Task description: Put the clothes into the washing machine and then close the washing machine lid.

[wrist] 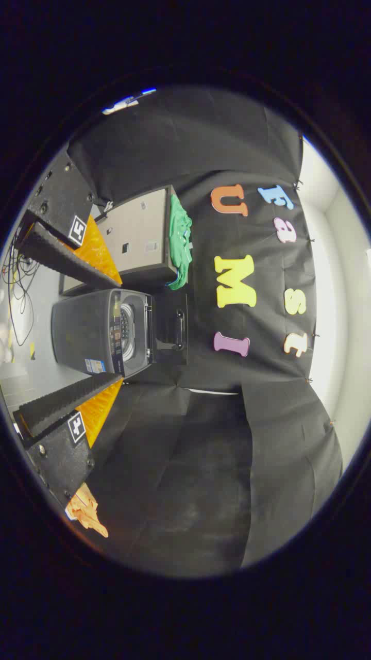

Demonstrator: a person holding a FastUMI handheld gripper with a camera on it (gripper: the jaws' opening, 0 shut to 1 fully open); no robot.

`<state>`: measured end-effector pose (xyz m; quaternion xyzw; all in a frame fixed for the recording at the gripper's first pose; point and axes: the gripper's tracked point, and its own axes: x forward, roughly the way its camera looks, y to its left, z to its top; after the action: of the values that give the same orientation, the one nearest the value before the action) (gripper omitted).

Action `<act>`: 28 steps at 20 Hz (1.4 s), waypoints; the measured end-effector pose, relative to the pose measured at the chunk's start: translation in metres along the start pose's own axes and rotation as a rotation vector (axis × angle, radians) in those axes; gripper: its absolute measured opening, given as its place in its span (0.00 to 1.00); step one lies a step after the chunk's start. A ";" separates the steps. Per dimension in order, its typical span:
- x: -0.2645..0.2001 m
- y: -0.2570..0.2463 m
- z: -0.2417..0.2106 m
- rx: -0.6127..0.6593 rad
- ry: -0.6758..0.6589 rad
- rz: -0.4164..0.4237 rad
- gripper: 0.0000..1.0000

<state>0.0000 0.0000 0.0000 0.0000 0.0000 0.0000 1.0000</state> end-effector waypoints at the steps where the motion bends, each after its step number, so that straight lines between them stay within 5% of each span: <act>1: 0.000 0.000 0.001 0.000 0.000 0.000 1.00; 19: 0.028 0.027 0.014 0.007 -0.012 -0.006 1.00; 28: 0.088 0.048 0.059 0.008 -0.048 0.008 1.00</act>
<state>0.0877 0.0484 0.0585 0.0041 -0.0242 0.0042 0.9997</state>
